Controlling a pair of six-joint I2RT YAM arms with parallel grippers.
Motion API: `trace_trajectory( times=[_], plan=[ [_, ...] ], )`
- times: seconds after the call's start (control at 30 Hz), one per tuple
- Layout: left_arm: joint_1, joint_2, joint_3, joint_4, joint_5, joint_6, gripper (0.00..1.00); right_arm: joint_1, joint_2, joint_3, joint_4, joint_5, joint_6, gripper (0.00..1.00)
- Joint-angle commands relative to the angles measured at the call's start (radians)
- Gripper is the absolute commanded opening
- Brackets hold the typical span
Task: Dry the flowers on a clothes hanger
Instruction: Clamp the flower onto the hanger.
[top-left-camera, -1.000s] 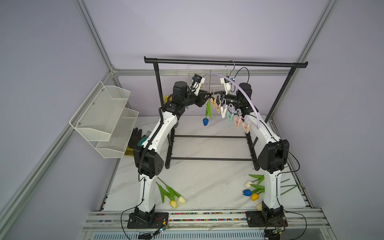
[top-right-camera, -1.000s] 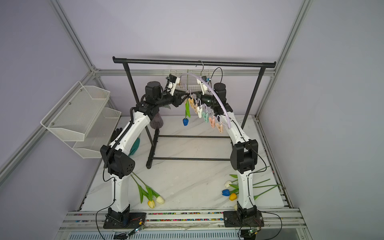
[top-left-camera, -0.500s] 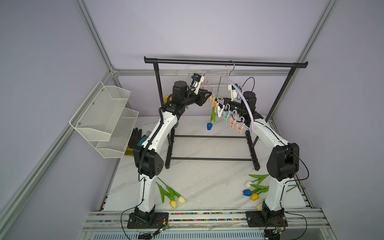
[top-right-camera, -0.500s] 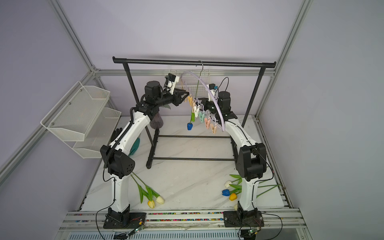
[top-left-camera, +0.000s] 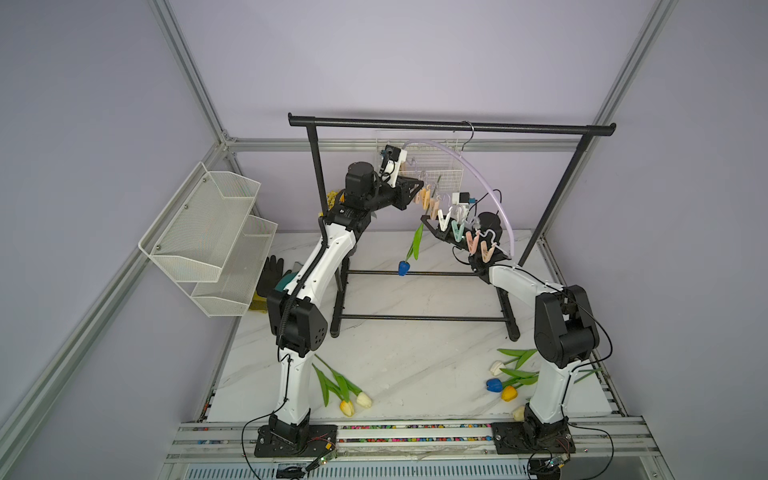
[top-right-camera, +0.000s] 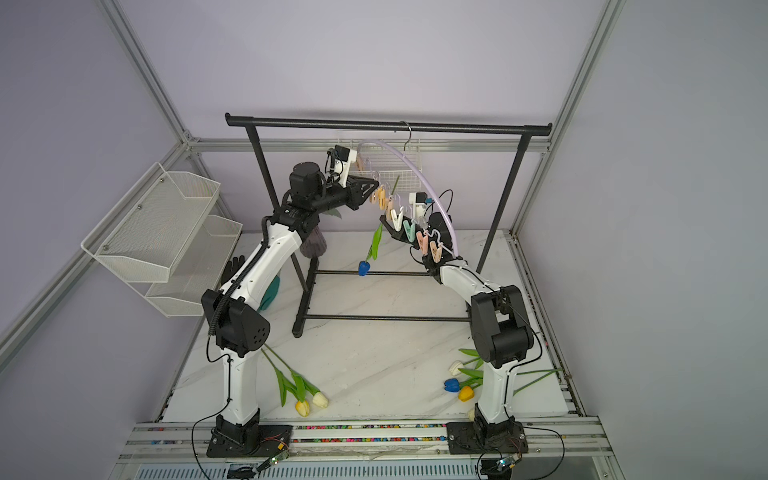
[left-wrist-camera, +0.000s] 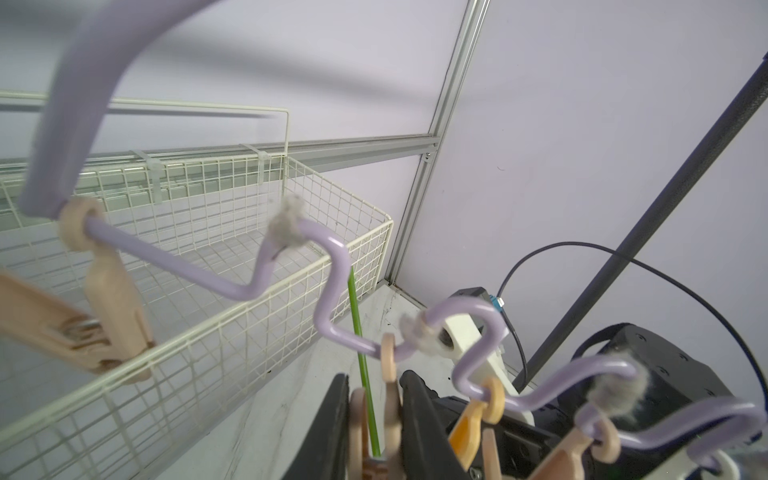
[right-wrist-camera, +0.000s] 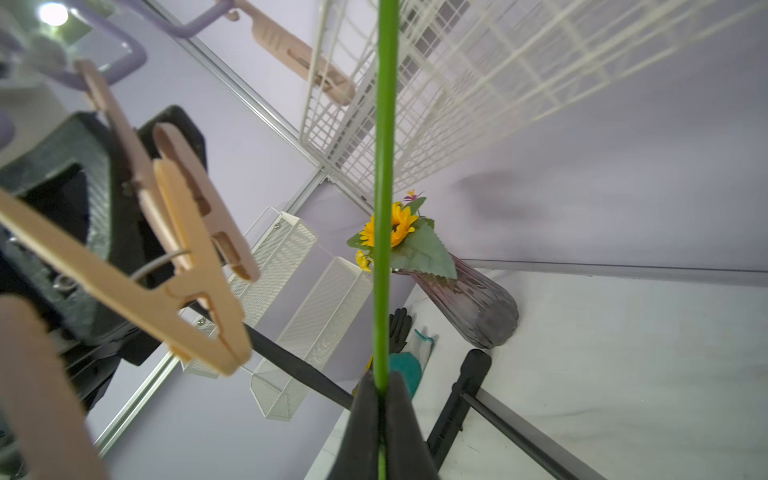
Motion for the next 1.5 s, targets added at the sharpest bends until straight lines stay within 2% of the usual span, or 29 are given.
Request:
trace_trajectory(
  times=[0.0,0.33,1.47],
  plan=[
    [-0.008,-0.021,-0.009,0.073,0.011,-0.028,0.2,0.027,-0.023,-0.016,0.109,0.002,0.046,0.0],
    [-0.009,-0.019,-0.028,0.102,0.002,-0.044,0.15,0.058,-0.019,-0.064,0.207,0.02,0.115,0.0],
    [-0.008,-0.005,-0.041,0.113,0.0,-0.054,0.13,0.072,-0.025,-0.06,0.278,-0.023,0.18,0.0]
  ],
)
